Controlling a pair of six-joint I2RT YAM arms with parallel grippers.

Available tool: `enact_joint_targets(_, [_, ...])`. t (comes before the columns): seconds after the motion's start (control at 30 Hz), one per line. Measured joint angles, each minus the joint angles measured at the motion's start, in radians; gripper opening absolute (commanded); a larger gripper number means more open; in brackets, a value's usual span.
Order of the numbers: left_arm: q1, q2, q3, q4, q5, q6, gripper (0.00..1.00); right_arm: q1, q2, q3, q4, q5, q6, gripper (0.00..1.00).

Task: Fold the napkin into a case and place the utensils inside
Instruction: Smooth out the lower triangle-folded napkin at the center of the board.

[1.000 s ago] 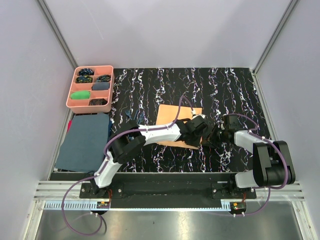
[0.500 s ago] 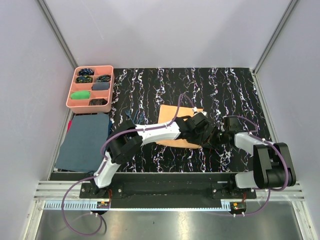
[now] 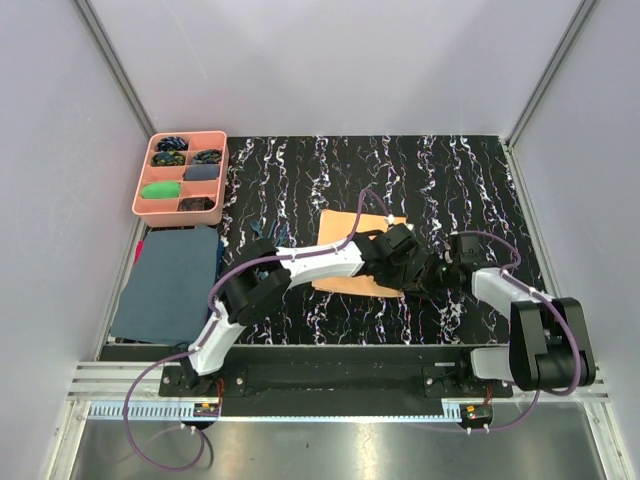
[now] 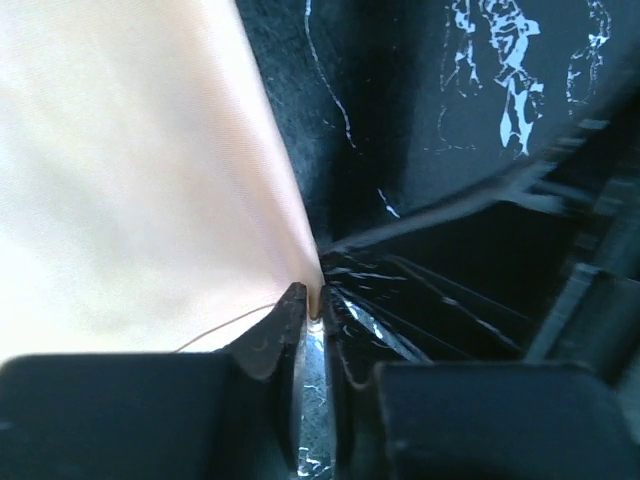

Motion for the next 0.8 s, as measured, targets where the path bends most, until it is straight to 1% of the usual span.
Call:
enact_joint_targets(0.07, [0.006,-0.004,-0.013,0.006,0.004,-0.001,0.33,0.0,-0.04,0.0,-0.021,0.024,0.003,0.32])
enact_joint_targets(0.13, [0.012,-0.013,-0.03,0.014,0.018,-0.003,0.39,0.0,-0.08,0.0,-0.037,0.036,0.008,0.33])
enact_joint_targets(0.23, [0.026,-0.036,-0.054,0.033,0.067,-0.011,0.39,0.0,-0.141,0.005,-0.071,0.05,0.01,0.36])
enact_joint_targets(0.3, [0.037,-0.066,-0.074,0.058,0.103,-0.021,0.35,0.0,-0.163,0.015,-0.092,0.055,0.009,0.37])
enact_joint_targets(0.33, [0.043,-0.089,-0.094,0.075,0.118,-0.026,0.27,0.0,-0.167,0.021,-0.099,0.054,0.005,0.36])
enact_joint_targets(0.4, [0.061,-0.142,-0.138,0.1,0.142,-0.037,0.22,0.0,-0.166,0.033,-0.106,0.046,-0.005,0.35])
enact_joint_targets(0.57, [0.153,-0.317,-0.299,0.162,0.161,-0.045,0.07,0.002,-0.121,0.076,-0.109,0.013,-0.028,0.27])
enact_joint_targets(0.63, [0.202,-0.37,-0.357,0.18,0.162,-0.043,0.05,0.004,-0.115,0.085,-0.108,0.001,-0.031,0.23])
enact_joint_targets(0.67, [0.225,-0.388,-0.383,0.189,0.163,-0.043,0.04,0.006,-0.11,0.087,-0.101,-0.013,-0.031,0.19])
enact_joint_targets(0.8, [0.32,-0.416,-0.49,0.215,0.164,-0.034,0.03,0.015,-0.042,0.094,-0.055,-0.074,-0.028,0.15])
